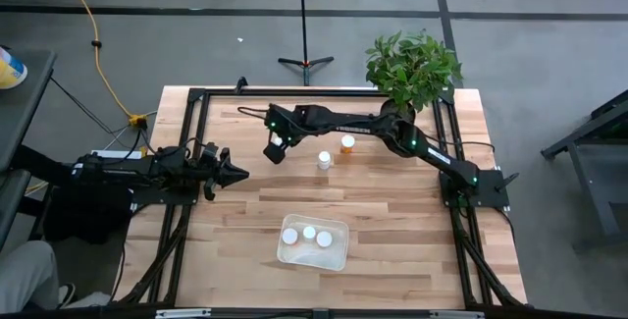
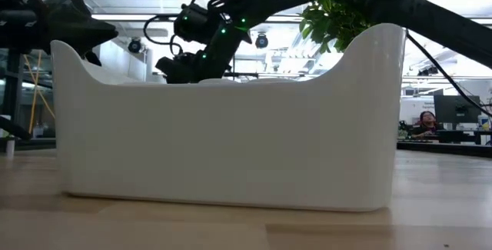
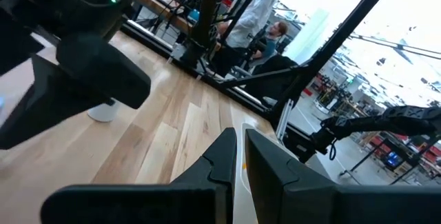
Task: Pick and place pill bottles into a basket
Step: Put the left white medicine bottle into the container
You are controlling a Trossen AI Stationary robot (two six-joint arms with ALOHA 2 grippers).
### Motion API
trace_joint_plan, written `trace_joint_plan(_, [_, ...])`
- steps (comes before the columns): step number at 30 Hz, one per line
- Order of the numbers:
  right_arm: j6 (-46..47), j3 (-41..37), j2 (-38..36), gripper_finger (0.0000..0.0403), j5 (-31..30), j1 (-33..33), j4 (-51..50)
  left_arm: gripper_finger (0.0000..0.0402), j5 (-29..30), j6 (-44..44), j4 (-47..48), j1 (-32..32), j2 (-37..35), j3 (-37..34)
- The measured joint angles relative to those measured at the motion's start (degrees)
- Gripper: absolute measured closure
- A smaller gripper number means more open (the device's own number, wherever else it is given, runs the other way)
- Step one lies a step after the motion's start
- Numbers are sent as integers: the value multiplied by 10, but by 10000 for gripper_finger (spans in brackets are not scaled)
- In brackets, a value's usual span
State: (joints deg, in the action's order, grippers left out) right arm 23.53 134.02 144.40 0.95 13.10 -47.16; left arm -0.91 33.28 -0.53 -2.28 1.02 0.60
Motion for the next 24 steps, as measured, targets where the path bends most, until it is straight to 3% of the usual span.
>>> trace_joint_plan(7, [-5,0,3,71,5,0,9,334,0,0,0,0,0,0])
trace_joint_plan(24, [-5,0,3,219,16,1,12,334,-1,0,0,0,0,0])
